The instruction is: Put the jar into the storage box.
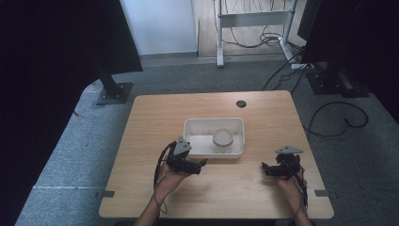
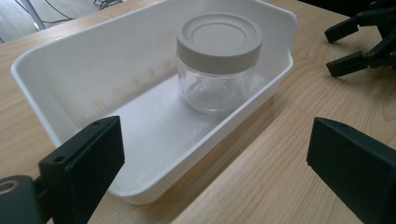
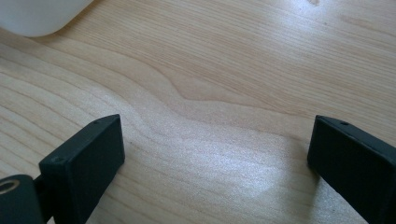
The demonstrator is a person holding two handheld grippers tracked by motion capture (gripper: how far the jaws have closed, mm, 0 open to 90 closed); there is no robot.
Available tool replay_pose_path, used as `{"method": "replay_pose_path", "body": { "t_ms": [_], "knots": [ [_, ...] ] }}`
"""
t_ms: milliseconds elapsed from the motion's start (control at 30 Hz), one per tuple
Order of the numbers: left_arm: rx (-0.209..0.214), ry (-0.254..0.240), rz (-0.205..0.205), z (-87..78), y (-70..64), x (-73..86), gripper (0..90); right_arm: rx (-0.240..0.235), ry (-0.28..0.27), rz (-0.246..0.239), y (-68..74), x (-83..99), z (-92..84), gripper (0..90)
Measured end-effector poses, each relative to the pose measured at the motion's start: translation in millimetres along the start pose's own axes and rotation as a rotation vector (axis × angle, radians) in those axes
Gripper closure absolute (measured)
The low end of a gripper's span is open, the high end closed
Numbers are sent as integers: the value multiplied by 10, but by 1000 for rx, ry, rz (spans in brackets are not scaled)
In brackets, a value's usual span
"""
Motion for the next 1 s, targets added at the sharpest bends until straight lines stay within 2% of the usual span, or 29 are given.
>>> {"method": "replay_pose_path", "body": {
  "t_ms": [600, 1000],
  "knots": [
    [-19, -2, -6, -213, 40, 188, 40, -3, 1, -2, 2, 0, 0, 35],
    [-32, -1, -29, -348, 90, 378, 41, -3, 1, -2, 3, 0, 0, 35]
  ]
}}
Point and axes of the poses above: each handheld gripper's, and its own axes: z roughly forward along the jaws, x roughly out of its underside, y roughly to its left, the point moved 3 cm from there along z, roughly forward along the jaws
